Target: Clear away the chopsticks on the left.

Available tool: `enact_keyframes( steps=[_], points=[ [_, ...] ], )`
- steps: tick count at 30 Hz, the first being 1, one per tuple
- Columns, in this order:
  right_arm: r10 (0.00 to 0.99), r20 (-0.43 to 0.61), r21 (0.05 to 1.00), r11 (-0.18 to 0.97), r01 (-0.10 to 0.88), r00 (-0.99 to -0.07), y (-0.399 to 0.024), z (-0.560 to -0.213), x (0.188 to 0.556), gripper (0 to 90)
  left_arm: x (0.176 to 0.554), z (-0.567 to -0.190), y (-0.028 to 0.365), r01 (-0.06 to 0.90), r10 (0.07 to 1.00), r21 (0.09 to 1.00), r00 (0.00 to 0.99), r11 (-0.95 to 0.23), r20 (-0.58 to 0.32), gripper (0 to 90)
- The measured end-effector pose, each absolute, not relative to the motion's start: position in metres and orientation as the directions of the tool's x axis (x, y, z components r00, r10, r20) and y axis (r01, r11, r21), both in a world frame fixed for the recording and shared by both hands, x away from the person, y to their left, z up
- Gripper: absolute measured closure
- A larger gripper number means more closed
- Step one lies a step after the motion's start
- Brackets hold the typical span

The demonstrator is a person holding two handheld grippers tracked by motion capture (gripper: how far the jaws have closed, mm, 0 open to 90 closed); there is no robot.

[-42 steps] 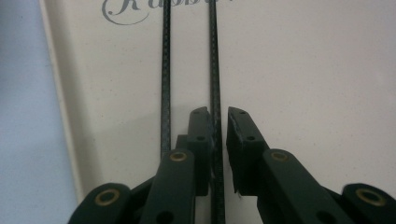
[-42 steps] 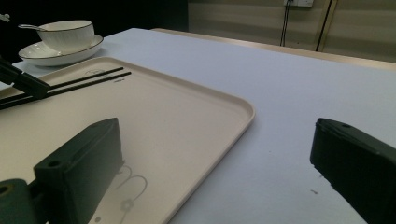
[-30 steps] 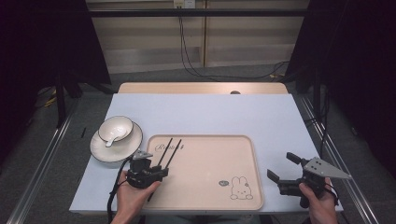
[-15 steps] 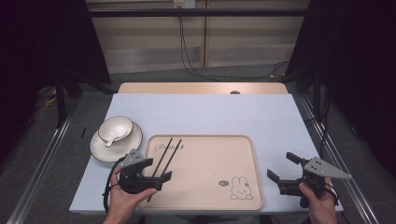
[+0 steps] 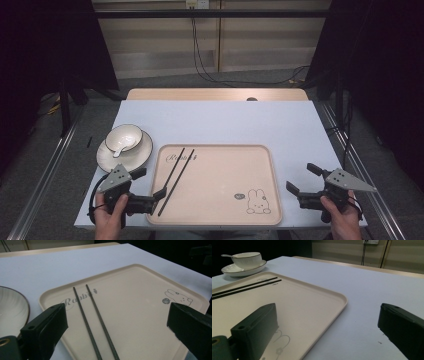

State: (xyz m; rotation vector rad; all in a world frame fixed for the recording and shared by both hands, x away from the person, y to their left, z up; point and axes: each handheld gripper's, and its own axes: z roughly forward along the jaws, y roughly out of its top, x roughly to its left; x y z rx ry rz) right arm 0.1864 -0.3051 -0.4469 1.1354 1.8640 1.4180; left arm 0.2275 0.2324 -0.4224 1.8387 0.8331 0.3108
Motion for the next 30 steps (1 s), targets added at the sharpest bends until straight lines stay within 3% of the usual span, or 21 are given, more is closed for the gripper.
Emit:
enact_keyframes(
  steps=[4, 16, 30],
  points=[
    [0.859, 0.075, 0.948, 0.096, 0.304, -0.507, -0.305, -0.447, 0.186, 2.2, 0.220, -0.420, 0.251, 0.375, 0.723, 0.911, 0.676, -0.171, -0.143, 2.6],
    [0.863, 0.081, 0.950, 0.084, 0.301, -0.498, -0.307, -0.447, 0.184, 0.4, 0.205, -0.419, 0.282, 0.340, 0.768, 0.934, 0.626, -0.114, -0.135, 2.2],
    [0.857, 0.039, 0.954, 0.121, 0.274, -0.513, -0.308, -0.447, 0.182, 0.2, 0.198, -0.441, 0.310, 0.413, 0.773, 0.910, 0.585, -0.023, -0.246, 1.6]
  ],
)
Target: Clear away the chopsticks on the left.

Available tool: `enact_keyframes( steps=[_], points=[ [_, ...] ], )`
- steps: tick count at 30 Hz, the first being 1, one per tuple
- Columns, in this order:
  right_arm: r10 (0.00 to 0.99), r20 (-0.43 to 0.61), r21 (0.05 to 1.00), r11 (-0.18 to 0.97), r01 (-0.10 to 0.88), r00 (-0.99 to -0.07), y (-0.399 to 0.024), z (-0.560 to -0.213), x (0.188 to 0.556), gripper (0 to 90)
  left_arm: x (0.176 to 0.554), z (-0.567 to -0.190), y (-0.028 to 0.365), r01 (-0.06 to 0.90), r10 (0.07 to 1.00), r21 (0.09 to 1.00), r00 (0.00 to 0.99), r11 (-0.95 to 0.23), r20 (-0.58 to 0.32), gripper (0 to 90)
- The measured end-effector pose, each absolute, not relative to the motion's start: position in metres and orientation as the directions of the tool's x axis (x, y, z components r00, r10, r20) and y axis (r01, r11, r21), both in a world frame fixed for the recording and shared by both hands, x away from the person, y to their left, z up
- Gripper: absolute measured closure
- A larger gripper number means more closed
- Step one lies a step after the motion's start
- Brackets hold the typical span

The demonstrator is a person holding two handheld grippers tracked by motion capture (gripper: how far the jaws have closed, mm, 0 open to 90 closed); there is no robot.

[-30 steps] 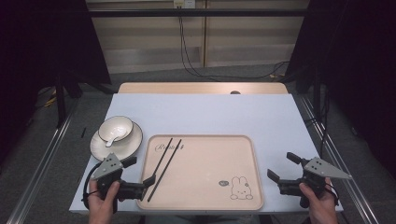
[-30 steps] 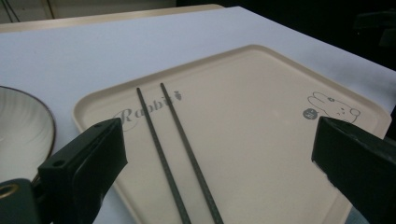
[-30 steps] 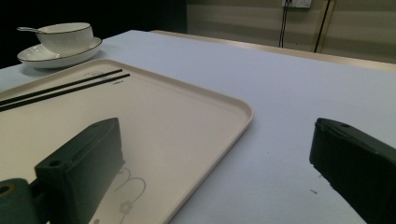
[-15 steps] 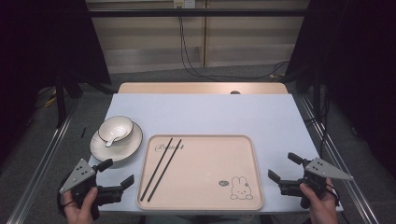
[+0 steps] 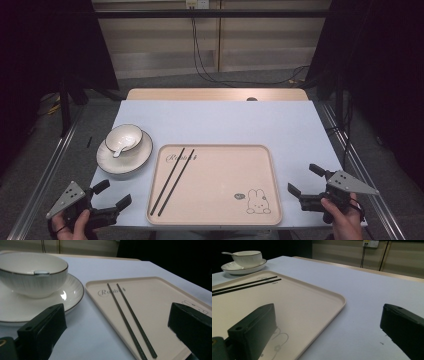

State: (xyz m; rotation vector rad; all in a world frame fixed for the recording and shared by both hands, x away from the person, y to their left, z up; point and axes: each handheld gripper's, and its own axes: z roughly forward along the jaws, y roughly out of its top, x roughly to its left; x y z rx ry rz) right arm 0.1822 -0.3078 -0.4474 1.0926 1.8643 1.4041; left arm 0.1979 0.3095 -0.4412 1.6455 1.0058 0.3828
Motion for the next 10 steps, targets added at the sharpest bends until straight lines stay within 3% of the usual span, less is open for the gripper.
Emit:
enact_keyframes(
  steps=[10],
  points=[
    [0.859, 0.039, 0.952, 0.123, 0.280, -0.510, -0.3093, -0.4486, 0.1827, 0.2, 0.1986, -0.4416, 0.3152, 0.417, 0.777, 0.908, 0.581, -0.029, -0.243, 1.6]
  ],
)
